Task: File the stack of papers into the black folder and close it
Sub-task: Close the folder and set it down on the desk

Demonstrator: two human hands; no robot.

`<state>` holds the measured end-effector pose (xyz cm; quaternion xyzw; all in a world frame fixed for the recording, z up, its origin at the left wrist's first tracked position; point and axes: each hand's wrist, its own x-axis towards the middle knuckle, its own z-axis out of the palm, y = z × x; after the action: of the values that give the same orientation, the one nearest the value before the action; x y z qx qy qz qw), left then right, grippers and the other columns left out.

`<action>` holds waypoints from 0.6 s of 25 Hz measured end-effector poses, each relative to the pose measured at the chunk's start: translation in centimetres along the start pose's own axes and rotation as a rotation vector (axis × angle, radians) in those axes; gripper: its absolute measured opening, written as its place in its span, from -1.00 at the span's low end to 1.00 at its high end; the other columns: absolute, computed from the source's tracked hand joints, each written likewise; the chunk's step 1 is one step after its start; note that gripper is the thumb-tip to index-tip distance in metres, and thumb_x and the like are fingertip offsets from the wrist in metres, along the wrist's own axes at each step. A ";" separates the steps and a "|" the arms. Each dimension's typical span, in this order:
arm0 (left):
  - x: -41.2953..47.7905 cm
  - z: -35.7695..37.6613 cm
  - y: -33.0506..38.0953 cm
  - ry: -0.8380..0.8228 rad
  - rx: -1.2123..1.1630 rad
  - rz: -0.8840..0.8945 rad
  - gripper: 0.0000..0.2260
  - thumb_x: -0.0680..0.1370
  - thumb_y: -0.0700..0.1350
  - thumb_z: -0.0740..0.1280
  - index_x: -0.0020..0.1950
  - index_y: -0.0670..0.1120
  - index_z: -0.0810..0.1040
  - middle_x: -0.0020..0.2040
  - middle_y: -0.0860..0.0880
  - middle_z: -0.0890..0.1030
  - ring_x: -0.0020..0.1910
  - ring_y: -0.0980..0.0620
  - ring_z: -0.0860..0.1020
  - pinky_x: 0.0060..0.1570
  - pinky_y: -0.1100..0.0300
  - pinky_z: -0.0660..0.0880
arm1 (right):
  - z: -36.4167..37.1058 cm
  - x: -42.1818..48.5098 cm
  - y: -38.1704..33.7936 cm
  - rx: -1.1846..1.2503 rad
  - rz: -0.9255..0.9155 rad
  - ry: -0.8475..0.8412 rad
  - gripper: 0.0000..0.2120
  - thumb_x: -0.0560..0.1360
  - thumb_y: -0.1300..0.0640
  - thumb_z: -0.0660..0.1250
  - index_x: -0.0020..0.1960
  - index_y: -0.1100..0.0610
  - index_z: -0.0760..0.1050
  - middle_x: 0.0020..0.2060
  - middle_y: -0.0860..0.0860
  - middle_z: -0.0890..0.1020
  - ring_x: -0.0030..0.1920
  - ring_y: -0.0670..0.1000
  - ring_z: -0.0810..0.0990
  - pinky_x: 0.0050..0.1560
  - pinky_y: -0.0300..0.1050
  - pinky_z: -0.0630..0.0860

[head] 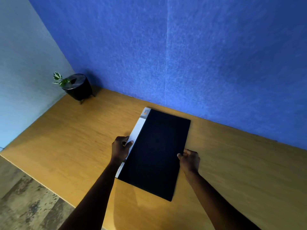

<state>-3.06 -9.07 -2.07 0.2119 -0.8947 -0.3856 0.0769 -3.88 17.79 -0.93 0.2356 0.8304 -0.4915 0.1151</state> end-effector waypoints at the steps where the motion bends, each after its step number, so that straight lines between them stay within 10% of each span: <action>1: 0.2 0.0 0.0 0.004 0.009 0.006 -0.66 0.49 -0.18 0.46 0.21 -0.30 0.57 0.14 -0.26 0.62 0.09 -0.17 0.58 0.02 0.15 0.45 | 0.2 0.1 -0.1 -0.004 0.002 0.002 -0.62 0.51 0.25 0.40 0.31 0.32 0.51 0.15 0.22 0.67 0.13 0.14 0.67 -0.08 -0.20 0.51; 15: 0.7 0.8 0.2 0.051 0.021 0.015 -0.69 0.48 -0.22 0.46 0.19 -0.30 0.57 0.12 -0.25 0.62 0.10 -0.18 0.59 0.06 0.13 0.47 | 0.5 0.7 -1.4 -0.164 -0.026 0.043 -0.60 0.52 0.20 0.39 0.33 0.32 0.49 0.21 0.25 0.63 0.15 0.19 0.65 0.07 -0.07 0.59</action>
<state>-4.05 -8.71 -2.49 0.2158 -0.8980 -0.3700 0.1005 -5.23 17.00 -0.37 0.2250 0.8732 -0.4182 0.1097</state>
